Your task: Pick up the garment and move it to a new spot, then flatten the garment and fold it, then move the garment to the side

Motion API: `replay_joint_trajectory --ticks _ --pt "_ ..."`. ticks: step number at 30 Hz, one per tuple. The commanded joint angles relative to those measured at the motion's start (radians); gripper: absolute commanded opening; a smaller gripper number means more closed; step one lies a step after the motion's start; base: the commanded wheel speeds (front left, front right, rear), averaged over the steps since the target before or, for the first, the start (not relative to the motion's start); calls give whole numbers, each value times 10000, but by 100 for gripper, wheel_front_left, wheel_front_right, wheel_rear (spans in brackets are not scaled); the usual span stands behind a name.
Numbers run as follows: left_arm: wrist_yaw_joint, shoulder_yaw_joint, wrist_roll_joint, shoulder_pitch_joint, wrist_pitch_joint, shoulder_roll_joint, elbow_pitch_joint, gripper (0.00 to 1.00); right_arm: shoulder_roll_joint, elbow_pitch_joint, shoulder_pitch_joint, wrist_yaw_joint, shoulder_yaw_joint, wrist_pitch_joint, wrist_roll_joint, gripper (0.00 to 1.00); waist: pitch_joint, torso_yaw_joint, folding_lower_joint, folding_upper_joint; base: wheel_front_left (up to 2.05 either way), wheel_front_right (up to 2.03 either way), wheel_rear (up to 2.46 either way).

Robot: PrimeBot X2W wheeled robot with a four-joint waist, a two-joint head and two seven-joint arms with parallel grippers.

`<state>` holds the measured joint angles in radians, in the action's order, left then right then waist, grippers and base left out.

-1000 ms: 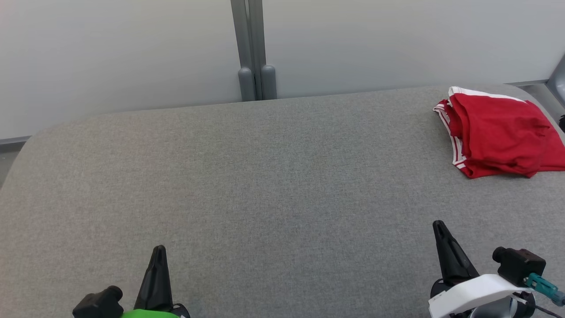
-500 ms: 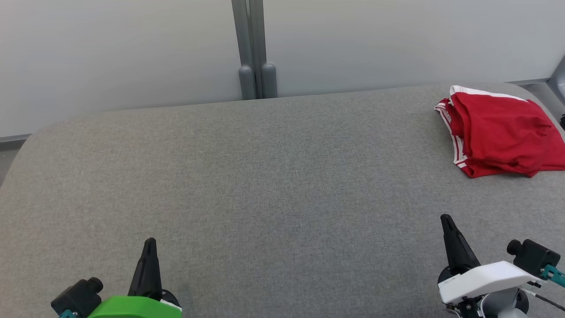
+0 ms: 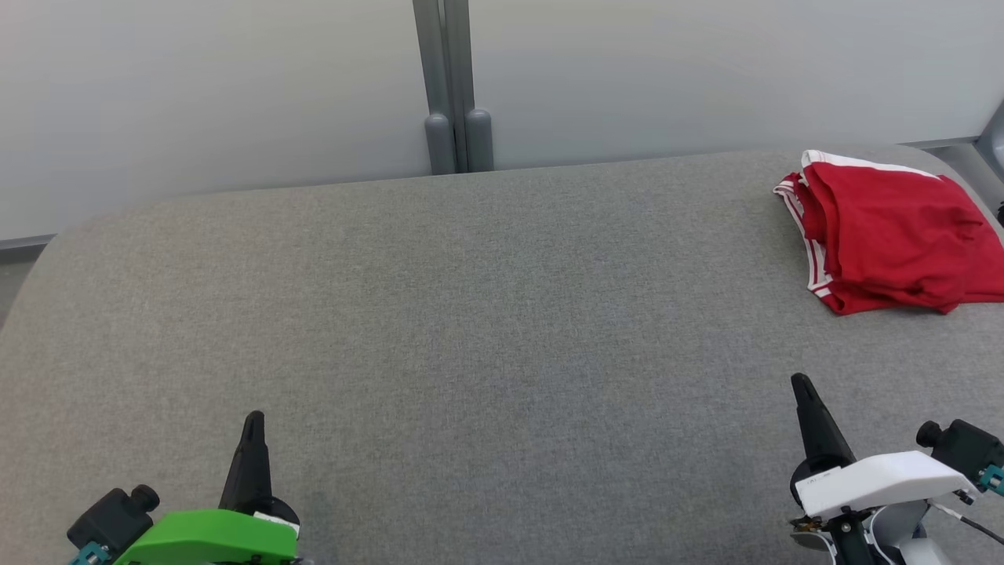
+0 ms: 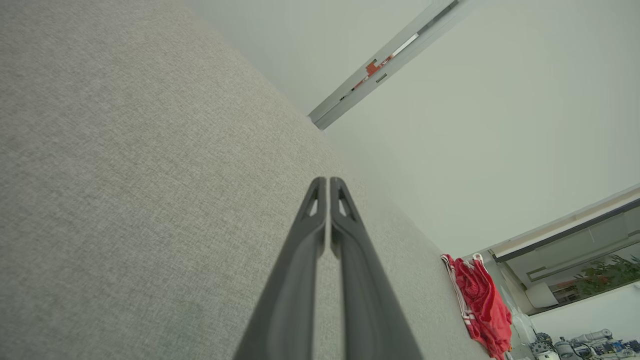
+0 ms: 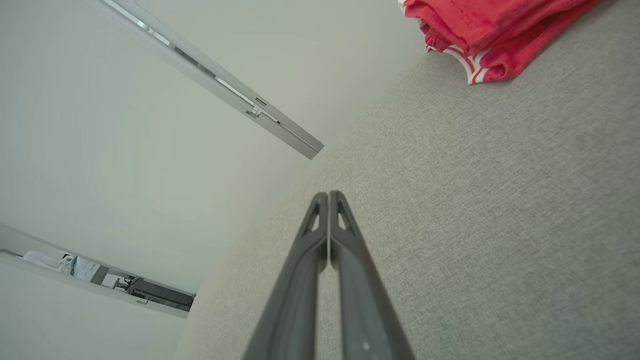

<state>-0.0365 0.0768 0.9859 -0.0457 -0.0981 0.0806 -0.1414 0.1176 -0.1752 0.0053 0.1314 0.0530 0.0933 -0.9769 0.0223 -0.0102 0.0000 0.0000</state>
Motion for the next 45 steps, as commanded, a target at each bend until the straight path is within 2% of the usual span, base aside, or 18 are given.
replay_joint_trajectory --ticks 1,20,45 --pt "-108 -81 295 275 54 103 29 0 11 53 -265 -4 -84 -68 -306 0 -4 2 0 0 0 0 0" --pt "-383 -490 2380 698 566 119 -295 0 -100 -175 -561 -7 -450 -596 -2374 0 -68 28 0 0 0 0 0" --pt "-689 -982 4553 1152 1170 90 -668 0 -257 -433 -852 -5 -892 -1201 -4568 0 -152 61 0 0 0 0 0"
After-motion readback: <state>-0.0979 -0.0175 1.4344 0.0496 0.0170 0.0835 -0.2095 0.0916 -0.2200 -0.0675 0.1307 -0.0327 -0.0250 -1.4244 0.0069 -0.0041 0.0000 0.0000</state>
